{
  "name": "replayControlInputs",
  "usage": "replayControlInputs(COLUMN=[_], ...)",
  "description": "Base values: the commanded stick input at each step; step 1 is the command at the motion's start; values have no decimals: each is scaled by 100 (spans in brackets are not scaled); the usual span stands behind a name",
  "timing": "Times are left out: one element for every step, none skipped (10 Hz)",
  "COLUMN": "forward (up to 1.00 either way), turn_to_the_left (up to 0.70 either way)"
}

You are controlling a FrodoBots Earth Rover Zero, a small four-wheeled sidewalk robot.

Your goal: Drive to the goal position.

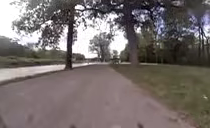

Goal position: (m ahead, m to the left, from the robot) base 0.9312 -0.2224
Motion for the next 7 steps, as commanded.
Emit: replayControlInputs(forward=[100, 100, 100, 100, 100, 100, 100], turn_to_the_left=[0, 0, 0, 0, 0, 0, 0])
